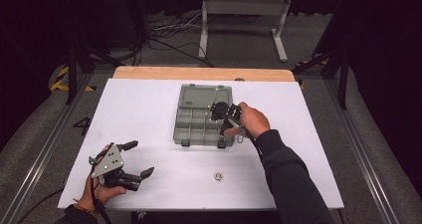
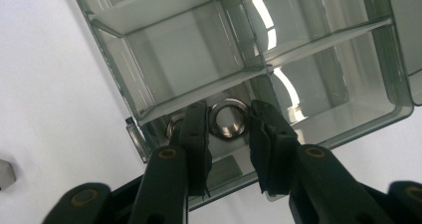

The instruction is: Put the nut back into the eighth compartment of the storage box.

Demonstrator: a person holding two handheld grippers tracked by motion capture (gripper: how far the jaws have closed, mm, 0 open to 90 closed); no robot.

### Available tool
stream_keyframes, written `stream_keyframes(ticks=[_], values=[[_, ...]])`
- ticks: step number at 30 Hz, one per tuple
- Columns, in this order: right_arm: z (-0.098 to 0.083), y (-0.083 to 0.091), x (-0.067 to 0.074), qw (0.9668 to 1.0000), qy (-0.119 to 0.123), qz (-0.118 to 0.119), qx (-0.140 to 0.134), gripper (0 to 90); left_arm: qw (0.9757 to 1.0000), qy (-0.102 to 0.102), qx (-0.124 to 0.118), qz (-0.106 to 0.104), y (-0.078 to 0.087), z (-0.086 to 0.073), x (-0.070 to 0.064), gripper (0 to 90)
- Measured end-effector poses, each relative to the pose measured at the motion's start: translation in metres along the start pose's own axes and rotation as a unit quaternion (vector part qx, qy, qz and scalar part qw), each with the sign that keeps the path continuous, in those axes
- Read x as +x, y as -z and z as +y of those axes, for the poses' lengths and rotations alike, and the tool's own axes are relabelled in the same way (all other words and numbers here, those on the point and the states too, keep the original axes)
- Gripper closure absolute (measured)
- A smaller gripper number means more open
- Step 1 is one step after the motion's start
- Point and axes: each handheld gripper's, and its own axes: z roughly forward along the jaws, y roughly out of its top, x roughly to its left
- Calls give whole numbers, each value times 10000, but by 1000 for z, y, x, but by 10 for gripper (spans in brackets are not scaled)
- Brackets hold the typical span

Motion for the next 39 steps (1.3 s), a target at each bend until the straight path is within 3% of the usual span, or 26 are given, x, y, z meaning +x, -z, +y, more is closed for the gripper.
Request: stream_keyframes(ticks=[6, 12, 17, 18, 20, 22, 30, 39], values=[[-4, 8, 0, 9998, -31, -19, -173, 644, 10000, 7, -1, -1, 0, 0, 0, 30], [-19, 29, 11, 9970, -23, -36, -769, 568, 10000, 14, 7, -4, -1, 0, 0, 30], [-40, 45, 23, 9909, 11, -87, -1345, 530, 10000, 7, 35, 0, -2, 1, -1, 30], [-40, 45, 23, 9909, 11, -87, -1345, 530, 10000, 7, 35, 0, -2, 1, -1, 30], [-53, 53, 33, 9862, 25, -60, -1653, 517, 10000, 5, 43, 9, -2, 1, 0, 30], [-60, 58, 41, 9840, 108, -48, -1779, 510, 10000, 9, 39, 6, -2, 1, -1, 30], [-79, 64, 69, 9785, 343, 61, -2033, 480, 10000, 12, 56, 10, -2, 1, -1, 30], [-87, 51, 91, 9808, 577, 243, -1845, 439, 10000, 47, 43, -1, -1, 0, 1, 30]])
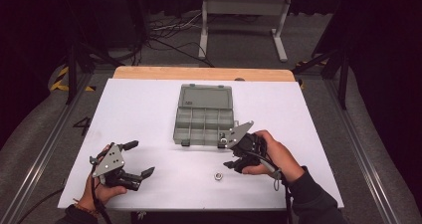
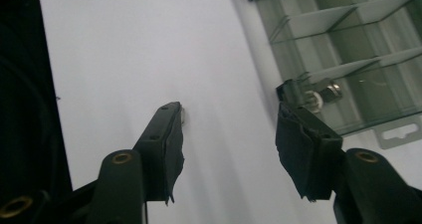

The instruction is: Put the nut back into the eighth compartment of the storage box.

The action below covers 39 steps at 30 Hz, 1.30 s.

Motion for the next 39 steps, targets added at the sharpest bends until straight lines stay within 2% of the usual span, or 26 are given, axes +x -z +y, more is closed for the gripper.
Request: stream_keyframes(ticks=[3, 5, 7, 9, 12, 16, 21, 23, 25, 30, 33, 39], values=[[3, -7, 3, 9996, 130, 9, 268, 399, 10000, -19, 10, -4, 0, 0, -1, 30], [5, -11, 5, 9988, 176, 96, 443, 366, 10000, -43, -6, -6, 0, 1, -2, 29], [7, -15, 7, 9978, 177, 85, 637, 335, 10000, -27, -10, -9, 0, 0, -1, 29], [10, -20, 7, 9969, 190, 79, 760, 287, 10000, -27, 4, -8, 0, 0, -1, 29], [13, -27, 7, 9959, 206, 61, 881, 264, 10000, -35, -14, 10, 0, 0, -1, 29], [16, -34, 8, 9941, 260, 134, 1049, 269, 10000, -25, -12, 19, 0, 0, -1, 29], [21, -51, 12, 9902, 282, 263, 1343, 262, 10000, -48, -3, -9, 1, 1, -3, 29], [22, -53, 12, 9897, 279, 243, 1380, 264, 10000, -58, -4, -12, 1, 0, -3, 29], [25, -58, 13, 9879, 336, 284, 1484, 315, 10000, -68, -14, -19, 1, 0, -2, 29], [28, -63, 13, 9865, 353, 346, 1559, 367, 10000, -56, -36, -28, 2, 0, -2, 29], [28, -65, 16, 9860, 366, 478, 1556, 376, 10000, -60, -21, -29, 1, 1, -3, 29], [27, -71, 20, 9827, 447, 563, 1707, 426, 10000, -69, -13, -42, 0, 1, -3, 29]])
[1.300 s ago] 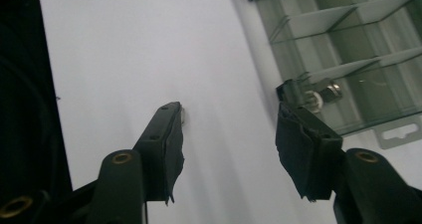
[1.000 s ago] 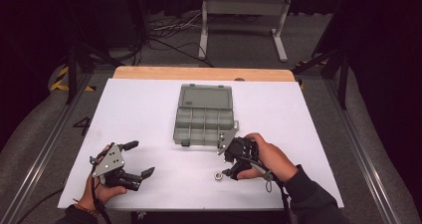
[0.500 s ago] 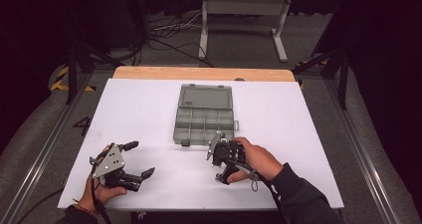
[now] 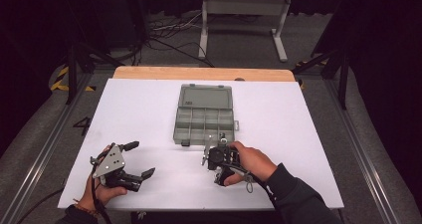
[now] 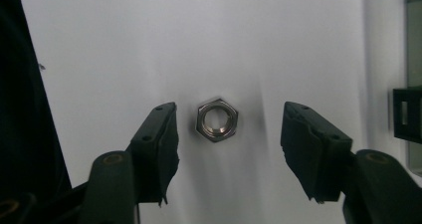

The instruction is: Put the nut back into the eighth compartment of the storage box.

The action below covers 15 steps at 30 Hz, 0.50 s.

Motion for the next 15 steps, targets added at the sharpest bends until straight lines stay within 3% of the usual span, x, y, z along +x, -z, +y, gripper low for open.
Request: stream_keyframes(ticks=[3, 6, 8, 15], values=[[1, -5, -1, 9999, 40, 82, 70, 523, 10000, 16, 12, -6, 0, 0, 1, 30], [2, -11, -2, 9997, 69, 159, 163, 565, 10000, 21, -36, 16, 0, 0, 0, 30], [4, -10, -2, 9996, 52, 160, 205, 665, 10000, 21, -10, 22, 0, 0, 1, 31], [4, -10, 0, 9996, 177, 92, 175, 704, 10000, -1, 19, 7, 0, 0, 0, 31]])
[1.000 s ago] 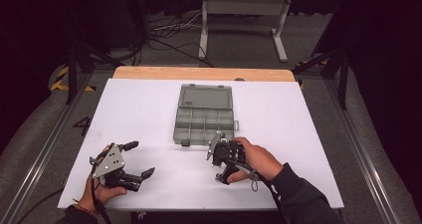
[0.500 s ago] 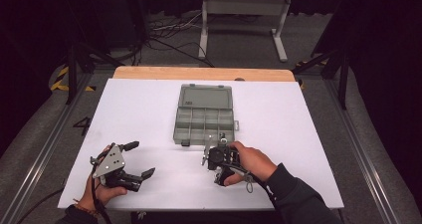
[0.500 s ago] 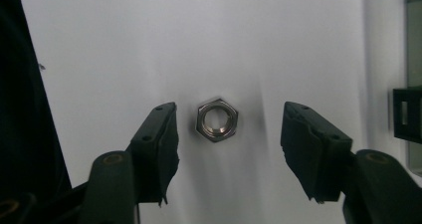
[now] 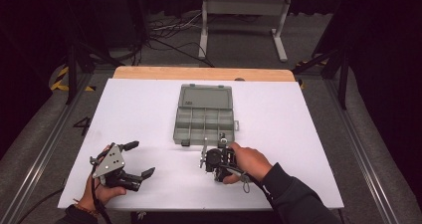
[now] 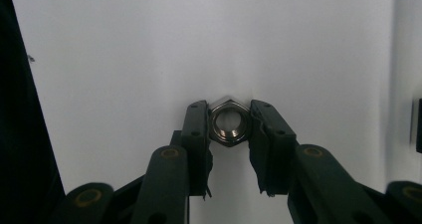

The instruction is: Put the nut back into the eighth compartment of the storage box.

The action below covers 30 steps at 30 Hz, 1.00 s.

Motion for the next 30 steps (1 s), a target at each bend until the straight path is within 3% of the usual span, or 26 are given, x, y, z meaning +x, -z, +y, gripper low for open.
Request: stream_keyframes(ticks=[12, 30], values=[[-4, 5, 1, 10000, 57, -20, -61, 704, 10000, 26, -11, 15, 0, 0, 0, 31], [-18, 35, -6, 9994, -53, -249, -226, 704, 10000, 14, 8, 17, 0, 0, 0, 31]])
